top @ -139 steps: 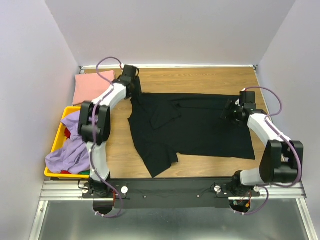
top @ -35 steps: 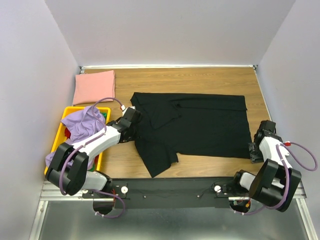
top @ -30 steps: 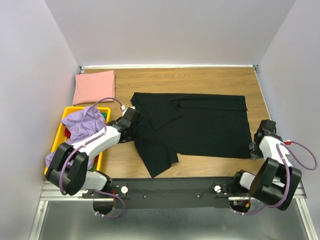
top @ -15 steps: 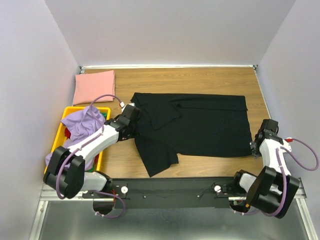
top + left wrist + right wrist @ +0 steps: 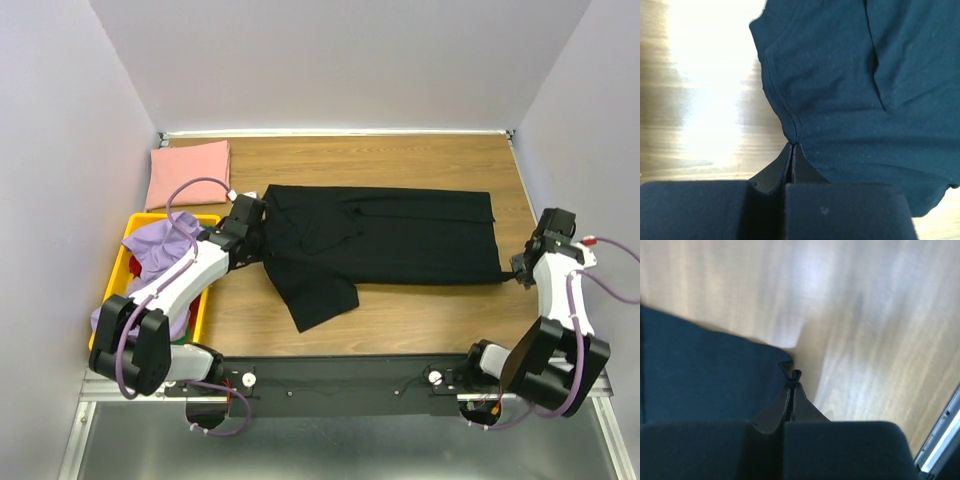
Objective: Fold and stack the t-shirts
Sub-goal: Fold the tshirt
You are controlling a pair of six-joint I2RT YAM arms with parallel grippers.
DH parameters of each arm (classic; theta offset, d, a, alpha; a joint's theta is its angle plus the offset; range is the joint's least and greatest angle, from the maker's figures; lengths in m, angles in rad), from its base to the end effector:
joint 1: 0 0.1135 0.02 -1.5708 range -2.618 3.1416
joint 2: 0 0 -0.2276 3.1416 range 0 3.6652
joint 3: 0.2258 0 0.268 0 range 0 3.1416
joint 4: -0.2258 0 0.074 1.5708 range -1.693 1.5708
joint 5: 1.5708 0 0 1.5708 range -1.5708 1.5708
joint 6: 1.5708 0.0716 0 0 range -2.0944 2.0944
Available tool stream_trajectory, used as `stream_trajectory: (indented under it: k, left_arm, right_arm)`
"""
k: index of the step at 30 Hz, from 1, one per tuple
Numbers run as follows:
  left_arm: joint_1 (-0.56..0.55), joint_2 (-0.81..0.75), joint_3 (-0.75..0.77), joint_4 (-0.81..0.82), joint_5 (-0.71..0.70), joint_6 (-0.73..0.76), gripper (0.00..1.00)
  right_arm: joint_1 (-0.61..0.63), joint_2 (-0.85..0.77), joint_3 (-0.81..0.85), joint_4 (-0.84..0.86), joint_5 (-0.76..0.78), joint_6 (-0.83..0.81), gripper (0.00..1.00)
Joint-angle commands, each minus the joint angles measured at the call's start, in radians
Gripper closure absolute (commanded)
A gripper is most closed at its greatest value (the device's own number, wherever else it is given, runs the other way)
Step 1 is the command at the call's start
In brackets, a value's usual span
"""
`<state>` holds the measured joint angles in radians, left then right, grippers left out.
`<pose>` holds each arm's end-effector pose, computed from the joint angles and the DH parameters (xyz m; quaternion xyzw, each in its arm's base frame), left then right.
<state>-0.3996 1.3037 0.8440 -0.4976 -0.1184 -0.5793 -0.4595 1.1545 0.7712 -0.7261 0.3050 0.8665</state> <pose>0.2835 -0.1105 0.1523 -0.1032 0.9462 -0.0919 0.2926 0.2199 -0.1328 0.1522 0.6196 0.7370 -0.0992 0.2512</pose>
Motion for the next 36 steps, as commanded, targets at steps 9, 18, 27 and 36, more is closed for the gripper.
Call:
stream_trajectory:
  k: [9,18,27,36]
  left_arm:
    - [0.064,0.161,0.092,0.044,0.029,0.087,1.0]
    - [0.096,0.269,0.216,0.021,-0.001,0.131,1.0]
    - [0.104,0.339,0.259,0.021,-0.006,0.142,1.0]
    - [0.131,0.365,0.29,0.024,-0.009,0.141,1.0]
  right_arm:
    - [0.051,0.252,0.157,0.094,-0.035,-0.193,0.99]
    - [0.136,0.364,0.238,0.123,0.034,-0.264,0.99]
    - [0.196,0.459,0.289,0.128,0.112,-0.274,0.99]
    - [0.202,0.522,0.318,0.154,0.128,-0.281,0.99]
